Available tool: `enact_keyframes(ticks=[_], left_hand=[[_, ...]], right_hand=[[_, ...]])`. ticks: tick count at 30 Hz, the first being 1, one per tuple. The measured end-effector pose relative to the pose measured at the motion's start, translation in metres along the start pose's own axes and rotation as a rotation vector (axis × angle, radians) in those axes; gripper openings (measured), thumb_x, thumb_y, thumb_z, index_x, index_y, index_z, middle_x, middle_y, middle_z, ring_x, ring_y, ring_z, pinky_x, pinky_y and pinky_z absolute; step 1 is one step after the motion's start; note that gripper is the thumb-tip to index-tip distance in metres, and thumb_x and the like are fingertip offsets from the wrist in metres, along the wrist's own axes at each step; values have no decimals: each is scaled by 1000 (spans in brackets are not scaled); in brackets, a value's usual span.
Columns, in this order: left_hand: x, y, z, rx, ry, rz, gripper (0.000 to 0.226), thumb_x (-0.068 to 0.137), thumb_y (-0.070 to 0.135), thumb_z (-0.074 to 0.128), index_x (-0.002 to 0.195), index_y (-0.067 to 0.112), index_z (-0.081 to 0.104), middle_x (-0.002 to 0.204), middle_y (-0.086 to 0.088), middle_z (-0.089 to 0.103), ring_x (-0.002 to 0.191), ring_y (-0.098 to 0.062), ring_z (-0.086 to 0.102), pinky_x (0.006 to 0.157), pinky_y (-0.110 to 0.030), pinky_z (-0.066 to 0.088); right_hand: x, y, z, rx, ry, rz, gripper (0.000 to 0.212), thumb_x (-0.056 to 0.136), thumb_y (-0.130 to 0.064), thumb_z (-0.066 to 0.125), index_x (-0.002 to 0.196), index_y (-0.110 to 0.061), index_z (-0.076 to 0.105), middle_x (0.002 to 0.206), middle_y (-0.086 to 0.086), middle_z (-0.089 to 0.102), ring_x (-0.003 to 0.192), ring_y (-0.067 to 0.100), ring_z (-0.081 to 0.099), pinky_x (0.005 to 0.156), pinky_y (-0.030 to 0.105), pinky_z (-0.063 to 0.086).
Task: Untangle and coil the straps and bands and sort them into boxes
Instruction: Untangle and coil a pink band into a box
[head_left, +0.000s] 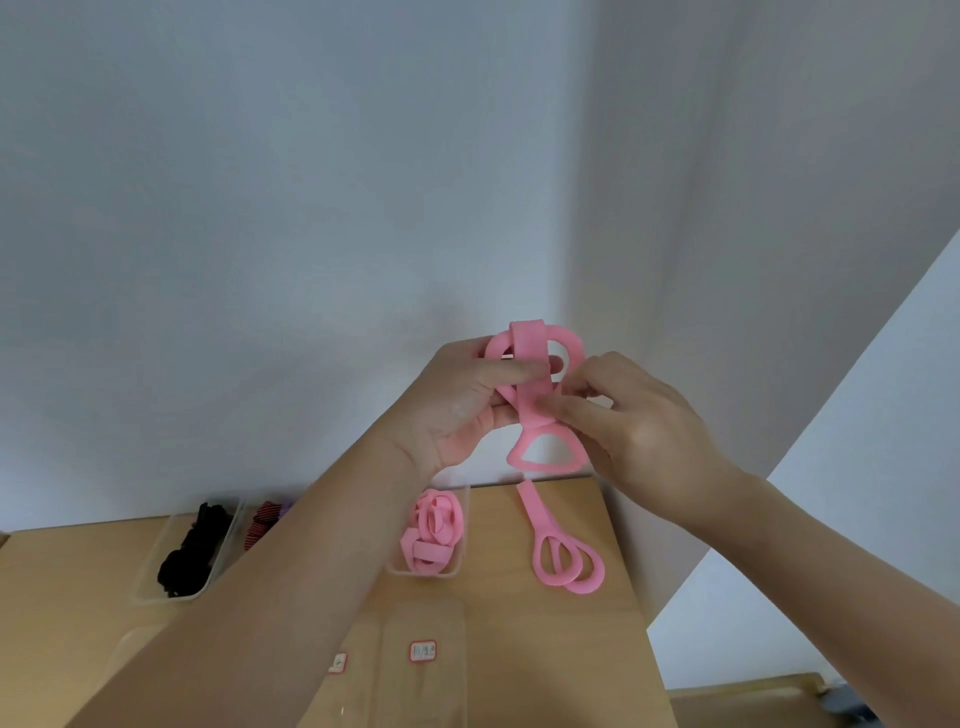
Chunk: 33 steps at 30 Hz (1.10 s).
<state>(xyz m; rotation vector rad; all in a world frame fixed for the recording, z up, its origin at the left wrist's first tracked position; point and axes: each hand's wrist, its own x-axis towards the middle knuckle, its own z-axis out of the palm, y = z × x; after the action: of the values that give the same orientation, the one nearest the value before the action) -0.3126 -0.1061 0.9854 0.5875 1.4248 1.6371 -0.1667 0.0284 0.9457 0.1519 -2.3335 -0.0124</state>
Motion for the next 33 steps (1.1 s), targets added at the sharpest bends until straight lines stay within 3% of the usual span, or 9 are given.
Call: enact_keyframes(ticks=[5, 7, 9, 13, 17, 21, 26, 30, 33], left_hand=[[1, 4, -4, 8, 68, 34, 34, 84, -14, 67, 117, -4, 69, 110, -20, 75, 91, -30, 74, 76, -38, 61], [3, 5, -4, -12, 99, 44, 32, 84, -14, 67, 114, -5, 69, 107, -19, 76, 89, -30, 75, 75, -39, 62], [4, 6, -4, -40, 118, 49, 30, 84, -15, 68, 112, -4, 70, 103, -18, 76, 88, -30, 74, 74, -40, 62], [4, 5, -4, -51, 158, 55, 30, 84, -15, 68, 110, -3, 71, 101, -16, 76, 85, -28, 74, 75, -39, 63], [3, 1, 1, 42, 221, 128, 32, 83, -17, 68, 108, 2, 71, 100, -14, 77, 83, -27, 76, 77, -43, 64], [-3, -5, 10, 210, 227, 260, 32, 79, -17, 69, 102, 4, 73, 96, -9, 78, 83, -27, 77, 75, -44, 64], [-9, -10, 14, 303, 172, 387, 31, 77, -9, 80, 103, 9, 75, 88, 0, 75, 78, -13, 73, 67, -27, 57], [-11, -14, 16, 295, 138, 394, 34, 77, -12, 79, 97, 15, 74, 83, 7, 75, 75, -6, 73, 67, -19, 55], [-11, -15, 14, 216, 138, 397, 41, 74, -9, 82, 100, 21, 75, 93, 2, 77, 86, -14, 74, 75, -30, 60]], right_hand=[[-8, -4, 2, -11, 31, -24, 43, 94, 4, 43, 129, -12, 61, 105, 12, 63, 90, 27, 57, 63, 28, 45], [-15, -4, 2, -48, 31, -39, 42, 103, -3, 26, 129, -17, 56, 107, 13, 62, 91, 26, 54, 67, 28, 39], [-25, -2, 4, -46, 2, -26, 41, 109, -18, 22, 124, -19, 60, 110, 10, 57, 89, 26, 53, 67, 29, 41], [-40, 11, 10, -119, -53, -88, 42, 108, -17, 34, 117, -13, 74, 105, 15, 63, 87, 30, 58, 67, 33, 44], [-34, 5, 10, -12, 5, -72, 31, 106, -25, 51, 106, -9, 77, 98, 15, 67, 81, 29, 63, 61, 33, 49], [-18, -17, 4, 320, 105, 223, 37, 105, -30, 49, 93, -3, 71, 88, 6, 63, 76, 20, 59, 63, 33, 49], [4, -24, -3, 524, 195, 697, 22, 101, -33, 59, 86, -19, 66, 73, -9, 66, 66, 13, 61, 59, 18, 44], [12, -24, -1, 412, 212, 771, 18, 98, -31, 61, 86, -17, 64, 93, -7, 59, 84, 6, 61, 64, 15, 44], [17, -29, -2, 474, 203, 802, 18, 99, -31, 60, 90, -16, 64, 88, -8, 66, 81, -1, 64, 61, 11, 45]])
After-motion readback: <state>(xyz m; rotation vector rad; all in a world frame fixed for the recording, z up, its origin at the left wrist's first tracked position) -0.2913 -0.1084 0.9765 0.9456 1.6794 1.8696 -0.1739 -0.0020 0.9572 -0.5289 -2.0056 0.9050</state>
